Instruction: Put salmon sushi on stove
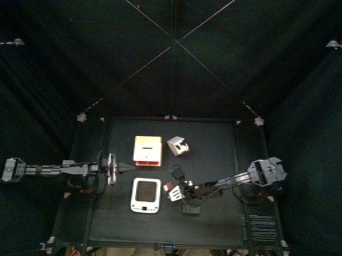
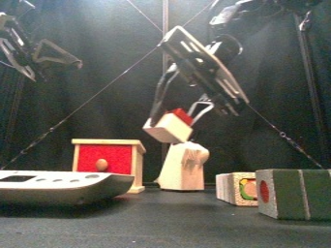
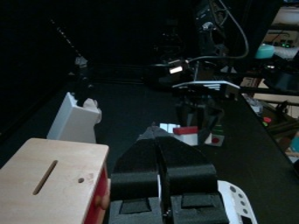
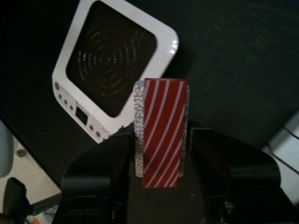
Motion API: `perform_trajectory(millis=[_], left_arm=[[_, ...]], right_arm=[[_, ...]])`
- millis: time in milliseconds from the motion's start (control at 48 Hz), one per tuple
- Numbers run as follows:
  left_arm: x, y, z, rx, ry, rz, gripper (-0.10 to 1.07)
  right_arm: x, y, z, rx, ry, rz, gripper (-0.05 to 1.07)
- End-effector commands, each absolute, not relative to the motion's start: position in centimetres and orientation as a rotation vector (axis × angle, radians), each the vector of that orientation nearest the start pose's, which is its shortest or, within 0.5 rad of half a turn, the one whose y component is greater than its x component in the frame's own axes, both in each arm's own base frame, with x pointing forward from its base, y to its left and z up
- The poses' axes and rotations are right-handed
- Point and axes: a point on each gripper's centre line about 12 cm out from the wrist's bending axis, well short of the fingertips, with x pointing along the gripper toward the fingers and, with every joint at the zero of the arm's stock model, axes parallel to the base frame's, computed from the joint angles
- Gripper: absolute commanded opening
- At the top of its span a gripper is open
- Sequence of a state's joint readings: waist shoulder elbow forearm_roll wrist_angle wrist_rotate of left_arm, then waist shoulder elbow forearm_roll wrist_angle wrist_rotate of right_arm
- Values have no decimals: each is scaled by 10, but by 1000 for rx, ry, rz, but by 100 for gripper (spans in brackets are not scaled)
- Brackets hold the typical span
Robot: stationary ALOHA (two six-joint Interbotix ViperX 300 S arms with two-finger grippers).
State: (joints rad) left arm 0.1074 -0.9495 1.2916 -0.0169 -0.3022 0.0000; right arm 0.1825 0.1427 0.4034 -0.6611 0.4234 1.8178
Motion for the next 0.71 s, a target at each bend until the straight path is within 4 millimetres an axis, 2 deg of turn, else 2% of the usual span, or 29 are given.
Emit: perform_trajectory(millis=[0, 188, 292, 396, 688], left_arm=[[192, 22, 249, -16, 27, 114, -1], [192, 22, 249, -15, 28, 114, -2], [192, 22, 249, -15, 28, 115, -1], [192, 22, 249, -16, 27, 116, -1], [192, 22, 249, -16, 28, 116, -1]], right_arm=[[456, 48, 188, 922, 640, -527, 63], [486, 45, 184, 891, 611, -518, 63], [496, 43, 174, 887, 619, -539, 64], [502, 43, 166, 886, 627, -555, 64], [508, 41, 164, 862, 628, -601, 71]])
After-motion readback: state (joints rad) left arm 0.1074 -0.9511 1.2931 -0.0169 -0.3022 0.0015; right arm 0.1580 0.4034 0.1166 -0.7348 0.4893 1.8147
